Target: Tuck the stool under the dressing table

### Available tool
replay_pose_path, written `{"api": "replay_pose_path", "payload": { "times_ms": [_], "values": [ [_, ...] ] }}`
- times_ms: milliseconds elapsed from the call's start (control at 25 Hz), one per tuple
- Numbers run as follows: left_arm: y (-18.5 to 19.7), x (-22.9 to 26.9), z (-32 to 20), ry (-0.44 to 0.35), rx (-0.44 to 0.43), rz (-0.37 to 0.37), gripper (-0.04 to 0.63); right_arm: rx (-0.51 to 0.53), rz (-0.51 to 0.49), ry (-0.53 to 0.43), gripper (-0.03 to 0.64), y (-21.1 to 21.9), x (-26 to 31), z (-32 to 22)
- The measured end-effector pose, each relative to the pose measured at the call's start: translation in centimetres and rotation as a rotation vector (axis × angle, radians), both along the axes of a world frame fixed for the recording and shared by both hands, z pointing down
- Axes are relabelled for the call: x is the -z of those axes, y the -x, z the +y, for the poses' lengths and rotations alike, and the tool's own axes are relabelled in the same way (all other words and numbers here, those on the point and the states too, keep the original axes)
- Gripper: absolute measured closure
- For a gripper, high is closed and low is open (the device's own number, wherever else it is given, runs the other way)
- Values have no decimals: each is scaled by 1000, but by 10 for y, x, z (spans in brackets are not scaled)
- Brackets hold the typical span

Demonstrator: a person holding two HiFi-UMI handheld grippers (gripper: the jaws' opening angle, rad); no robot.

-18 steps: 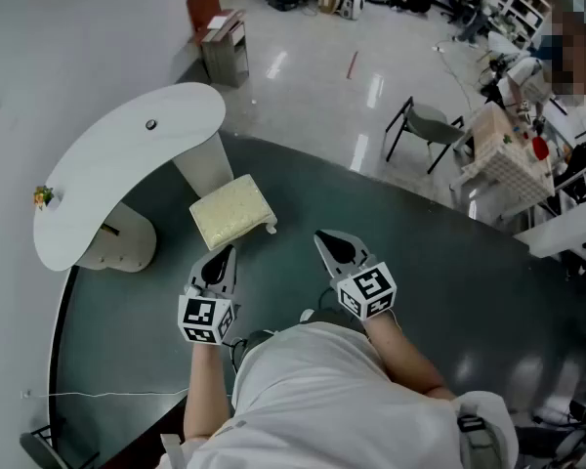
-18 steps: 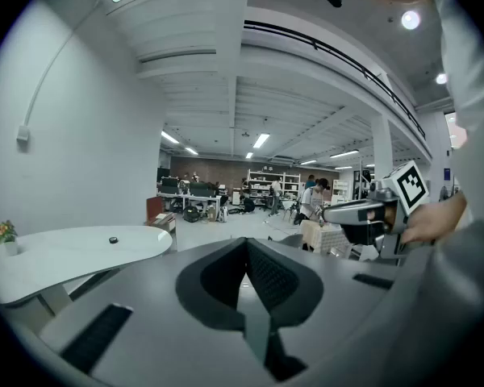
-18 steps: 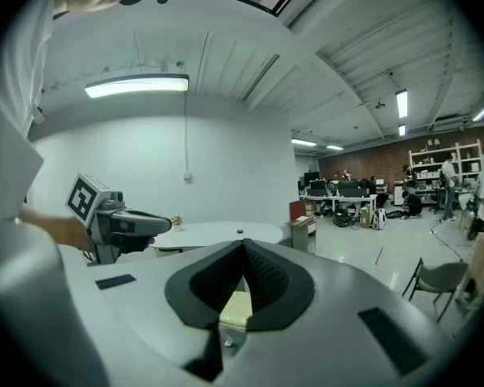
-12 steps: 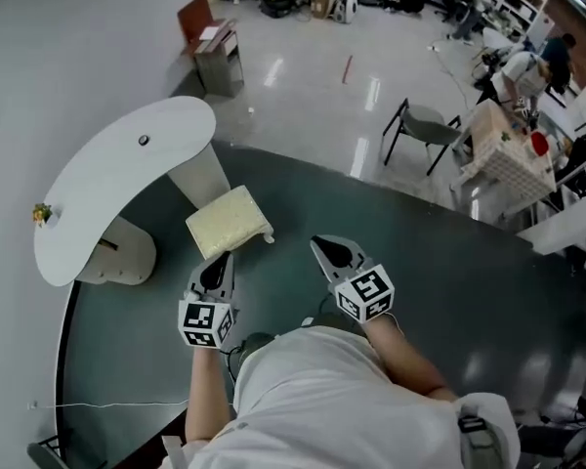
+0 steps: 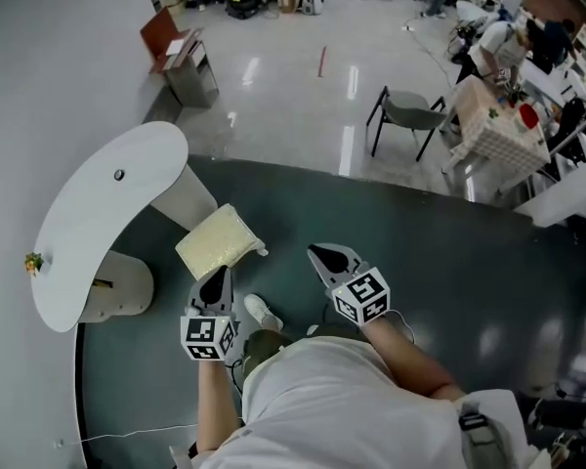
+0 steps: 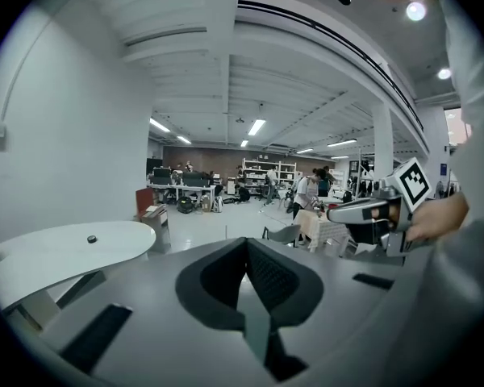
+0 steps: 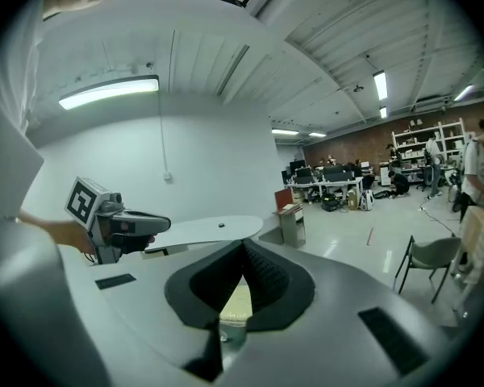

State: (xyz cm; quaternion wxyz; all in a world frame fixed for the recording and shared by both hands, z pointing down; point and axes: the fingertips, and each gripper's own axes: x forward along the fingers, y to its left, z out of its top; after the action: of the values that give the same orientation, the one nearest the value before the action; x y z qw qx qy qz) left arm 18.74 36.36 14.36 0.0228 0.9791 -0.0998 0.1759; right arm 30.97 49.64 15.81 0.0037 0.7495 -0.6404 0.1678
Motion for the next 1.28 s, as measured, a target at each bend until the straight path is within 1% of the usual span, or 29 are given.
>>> {"api": "replay_pose_path", "payload": {
  "times_ms": [160,360,480,600,720,920,1120,1280],
  "values": [
    [-26,-9,-39,12,-25,1,594,-21,-1,26,607,-22,-7,-39],
    [-56,-9,-115,16,-53,15,594,-31,9,42,607,-46,-6,-115],
    [-63,-9,-160,20,-66,15,594,-22,11,52,607,-50,-5,-163],
    [-61,-18,-205,31,-56,3,594,-4,0,70,607,-49,-12,-210],
    [-51,-24,-242,58,-24,-1,594,24,-18,89,607,-45,-19,-250],
    [-25,-43,-284,104,48,-22,594,84,-21,144,607,-36,-34,-298],
    [1,-60,-306,136,144,-47,594,156,-29,201,607,-31,-52,-330],
    [18,-77,-318,189,240,-70,594,229,-43,234,606,-29,-63,-352]
  ]
}}
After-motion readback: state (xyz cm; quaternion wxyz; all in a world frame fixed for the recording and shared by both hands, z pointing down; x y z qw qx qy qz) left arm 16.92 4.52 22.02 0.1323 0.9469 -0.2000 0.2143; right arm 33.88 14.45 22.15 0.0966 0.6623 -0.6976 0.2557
